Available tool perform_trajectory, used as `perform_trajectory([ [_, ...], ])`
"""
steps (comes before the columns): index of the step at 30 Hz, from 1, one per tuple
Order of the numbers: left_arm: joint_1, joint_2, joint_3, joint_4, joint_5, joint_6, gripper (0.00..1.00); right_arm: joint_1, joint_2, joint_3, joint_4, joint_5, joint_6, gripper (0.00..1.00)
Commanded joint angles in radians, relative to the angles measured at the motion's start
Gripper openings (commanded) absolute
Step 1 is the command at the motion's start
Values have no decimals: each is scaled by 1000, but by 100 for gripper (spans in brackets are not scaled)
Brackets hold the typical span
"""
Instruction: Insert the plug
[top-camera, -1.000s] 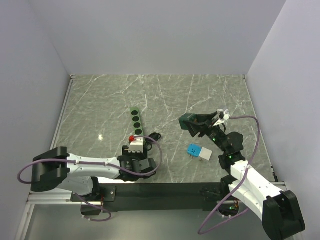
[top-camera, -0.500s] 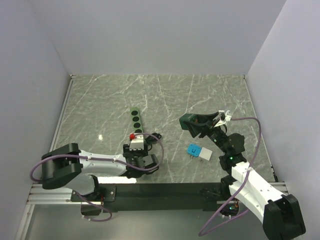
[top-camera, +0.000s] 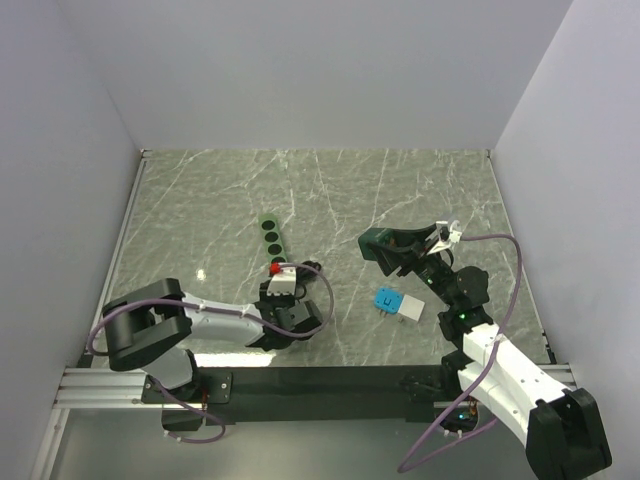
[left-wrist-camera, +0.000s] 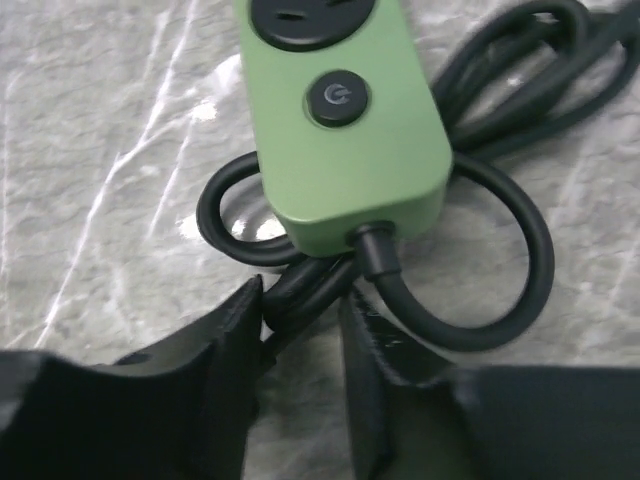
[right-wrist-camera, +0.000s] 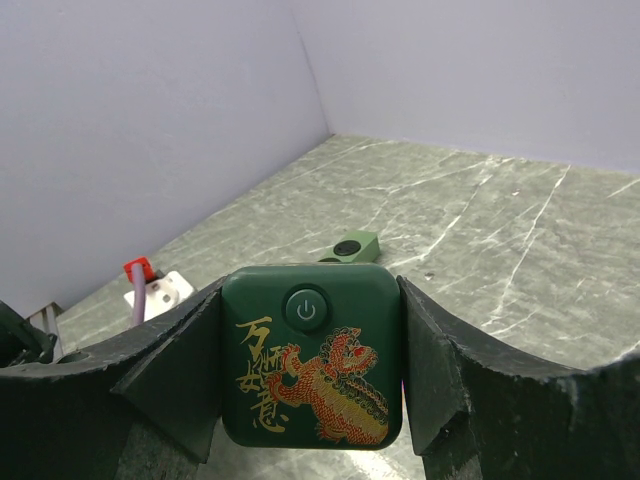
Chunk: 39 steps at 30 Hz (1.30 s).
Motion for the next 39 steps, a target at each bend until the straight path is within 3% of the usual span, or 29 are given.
perform_trajectory([
  [1, 8, 45, 32, 74, 117, 10, 37, 7, -13, 30, 43, 12, -19, 0],
  [5, 8, 59, 61, 142, 174, 28, 20, 9, -11, 28, 43, 12, -19, 0],
  [9, 11, 68, 124, 215, 210, 60, 23, 7, -19, 28, 40, 14, -19, 0],
  [14, 81, 97, 190, 480, 423, 140, 21, 9, -24, 27, 37, 15, -20, 0],
  [18, 150, 158, 239, 597, 534, 166, 19, 9, -37, 22, 27, 20, -23, 0],
  [27, 239, 368, 463, 667, 669, 175, 24, 9, -77, 27, -43, 74, -40, 0],
  [35, 250, 410, 522, 759, 703, 251, 57, 9, -103, 59, -157, 183, -63, 0],
  [39, 253, 344, 448, 760, 703, 304, 64, 7, -88, 90, -187, 238, -74, 0],
])
